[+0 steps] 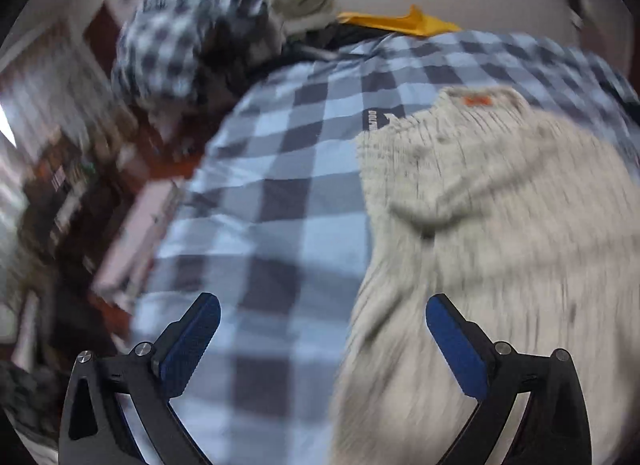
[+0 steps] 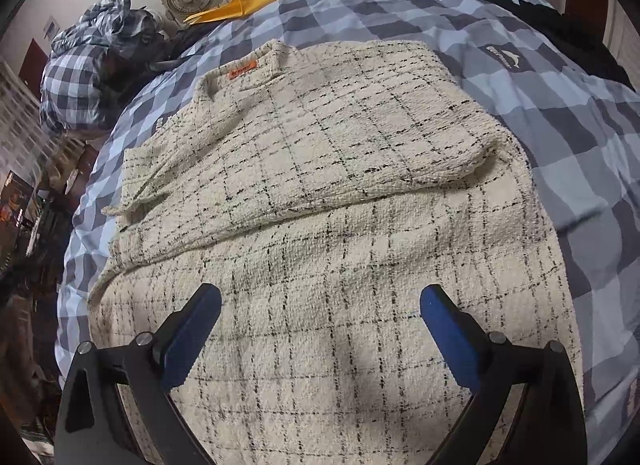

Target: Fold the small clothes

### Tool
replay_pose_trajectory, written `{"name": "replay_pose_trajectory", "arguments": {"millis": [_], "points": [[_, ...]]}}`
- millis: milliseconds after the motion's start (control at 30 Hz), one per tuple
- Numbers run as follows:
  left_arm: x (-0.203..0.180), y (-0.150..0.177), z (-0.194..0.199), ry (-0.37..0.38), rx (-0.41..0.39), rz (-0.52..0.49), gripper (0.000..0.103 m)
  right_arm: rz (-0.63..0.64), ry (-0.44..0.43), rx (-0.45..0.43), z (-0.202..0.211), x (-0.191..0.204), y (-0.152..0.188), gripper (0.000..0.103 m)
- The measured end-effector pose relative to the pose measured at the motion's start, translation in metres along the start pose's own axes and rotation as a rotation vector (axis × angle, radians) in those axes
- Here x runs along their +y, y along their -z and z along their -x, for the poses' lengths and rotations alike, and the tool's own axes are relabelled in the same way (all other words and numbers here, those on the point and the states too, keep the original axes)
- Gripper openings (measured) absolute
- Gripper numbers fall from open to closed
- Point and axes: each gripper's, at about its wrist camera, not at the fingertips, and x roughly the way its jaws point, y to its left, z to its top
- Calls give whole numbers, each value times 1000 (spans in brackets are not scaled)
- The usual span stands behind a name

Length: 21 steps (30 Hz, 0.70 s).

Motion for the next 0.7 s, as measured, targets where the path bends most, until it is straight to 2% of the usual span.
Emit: {"name": "replay_pose_trajectory", "arguments": {"millis": [33, 67, 133, 167, 267, 367, 400, 467, 533, 600, 700], "points": [[3, 15, 13, -4, 0, -23, 103, 12, 4, -9, 3, 0, 3, 98], [6, 37, 31, 30, 17, -50, 103, 23, 10, -17, 6, 1, 6, 98], [9, 56, 42, 107, 46, -59, 103, 48, 29, -33, 10, 3, 12, 98], [15, 75, 53, 157, 53, -35, 103, 69, 41, -47, 15, 5, 17, 98], [20, 109, 58, 219, 49, 38, 103, 116, 33, -107, 34, 9, 28, 98], [17, 130, 51, 219, 132, 57, 103, 150, 71, -219, 68, 14, 40, 98], [16, 131, 53, 254, 139, 54, 103, 164, 110, -264, 79, 17, 44, 98], [14, 128, 63, 272, 96, 54, 103, 196, 225, -354, 109, 25, 58, 98], [11, 127, 76, 279, 32, 62, 103, 217, 274, -367, 135, 31, 69, 98], [9, 123, 89, 292, -23, 59, 103, 255, 275, -352, 152, 35, 75, 98], [15, 118, 109, 240, -135, 93, 103, 349, 235, -256, 175, 38, 74, 98]]}}
